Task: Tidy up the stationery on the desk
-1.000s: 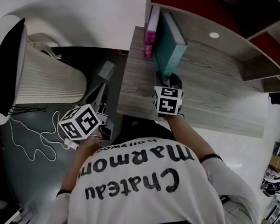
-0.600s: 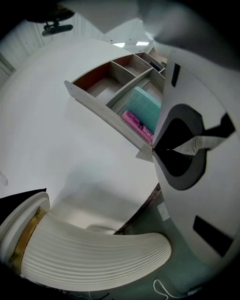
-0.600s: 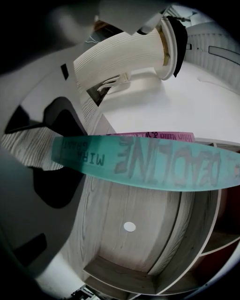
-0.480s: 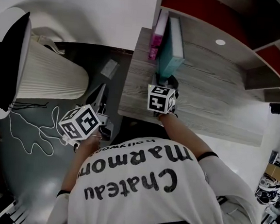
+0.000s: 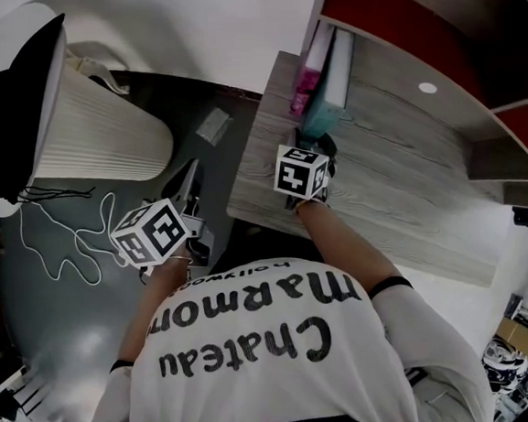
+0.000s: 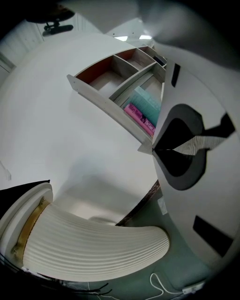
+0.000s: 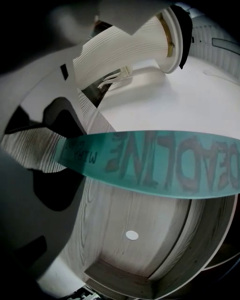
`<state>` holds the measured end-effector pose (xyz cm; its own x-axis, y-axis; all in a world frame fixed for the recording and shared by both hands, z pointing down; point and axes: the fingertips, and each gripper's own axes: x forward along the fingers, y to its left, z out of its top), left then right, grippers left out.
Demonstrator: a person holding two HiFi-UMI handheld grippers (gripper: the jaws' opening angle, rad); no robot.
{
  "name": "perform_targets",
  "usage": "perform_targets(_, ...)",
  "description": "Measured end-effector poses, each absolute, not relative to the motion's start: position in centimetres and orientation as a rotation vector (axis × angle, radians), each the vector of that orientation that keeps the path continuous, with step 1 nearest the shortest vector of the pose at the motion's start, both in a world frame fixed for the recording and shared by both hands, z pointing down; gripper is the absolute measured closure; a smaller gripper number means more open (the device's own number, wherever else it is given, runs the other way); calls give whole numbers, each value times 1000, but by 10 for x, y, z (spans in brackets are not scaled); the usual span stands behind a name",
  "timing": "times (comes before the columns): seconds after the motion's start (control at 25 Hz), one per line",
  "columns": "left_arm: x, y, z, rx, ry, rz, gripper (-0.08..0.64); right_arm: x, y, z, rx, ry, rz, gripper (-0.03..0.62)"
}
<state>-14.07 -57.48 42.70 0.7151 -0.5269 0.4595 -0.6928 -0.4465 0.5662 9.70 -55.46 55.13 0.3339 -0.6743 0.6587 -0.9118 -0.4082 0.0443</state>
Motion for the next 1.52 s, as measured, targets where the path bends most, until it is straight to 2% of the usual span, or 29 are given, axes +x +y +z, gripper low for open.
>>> perform_targets(1.52,-146,-588,432,2097,-1024,272,544,123,-596,560,2038,-1461,733,387)
